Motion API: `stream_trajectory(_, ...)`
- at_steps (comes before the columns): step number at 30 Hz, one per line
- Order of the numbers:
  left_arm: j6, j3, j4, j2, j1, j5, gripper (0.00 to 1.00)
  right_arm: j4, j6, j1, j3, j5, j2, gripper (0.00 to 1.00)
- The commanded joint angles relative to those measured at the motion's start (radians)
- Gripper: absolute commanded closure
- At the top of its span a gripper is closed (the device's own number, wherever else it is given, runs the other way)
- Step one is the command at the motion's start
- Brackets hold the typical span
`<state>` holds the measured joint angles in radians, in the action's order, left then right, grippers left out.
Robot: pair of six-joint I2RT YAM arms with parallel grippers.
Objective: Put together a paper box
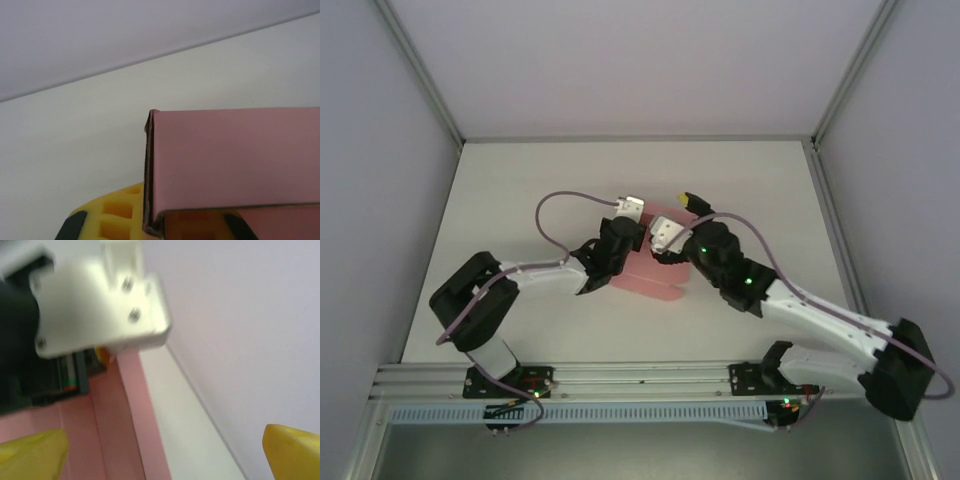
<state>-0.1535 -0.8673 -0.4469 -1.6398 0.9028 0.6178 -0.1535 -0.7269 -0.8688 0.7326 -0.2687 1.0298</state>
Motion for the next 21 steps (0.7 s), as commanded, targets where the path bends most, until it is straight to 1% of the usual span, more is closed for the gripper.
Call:
stream_trajectory(1,-0.098,-0.006,0.130,0.068,-0.022,-0.002,1.00,0.024,0.105,0.000,0.009,0.175,-0.139,0.00)
stream_trajectory(4,-0.130,-0.001,0.181,0.104,-0.031,-0.022,1.00,0.014,0.225,0.007,0.008,0.182,-0.244,0.00)
stream_trajectory(5,-0.139,0.008,0.186,0.116,-0.031,-0.024,1.00,0.020,0.272,0.012,0.018,0.138,-0.265,0.00)
stream_trajectory(7,-0.152,0.028,0.182,0.148,-0.032,-0.036,1.00,0.051,0.365,0.031,0.058,-0.027,-0.267,0.00)
stream_trajectory(8,-0.154,0.044,0.174,0.167,-0.031,-0.043,1.00,0.085,0.415,0.056,0.083,-0.140,-0.252,0.00)
stream_trajectory(9,-0.160,0.053,0.174,0.181,-0.033,-0.049,1.00,0.132,0.451,0.088,0.109,-0.201,-0.235,0.00)
stream_trajectory(10,-0.172,0.059,0.182,0.193,-0.031,-0.050,1.00,0.198,0.479,0.129,0.137,-0.218,-0.211,0.00)
stream_trajectory(13,-0.183,0.070,0.191,0.221,-0.032,-0.070,1.00,0.379,0.584,0.244,0.212,-0.152,-0.120,0.00)
stream_trajectory(15,-0.191,0.081,0.191,0.236,-0.033,-0.072,1.00,0.452,0.626,0.311,0.240,-0.054,-0.061,0.00)
stream_trajectory(16,-0.189,0.084,0.190,0.243,-0.033,-0.072,1.00,0.468,0.631,0.340,0.244,0.022,-0.032,0.00)
stream_trajectory(18,-0.188,0.090,0.189,0.250,-0.033,-0.070,1.00,0.472,0.635,0.363,0.237,0.114,0.012,0.00)
stream_trajectory(21,-0.185,0.091,0.194,0.256,-0.036,-0.072,1.00,0.473,0.616,0.367,0.228,0.238,0.071,0.00)
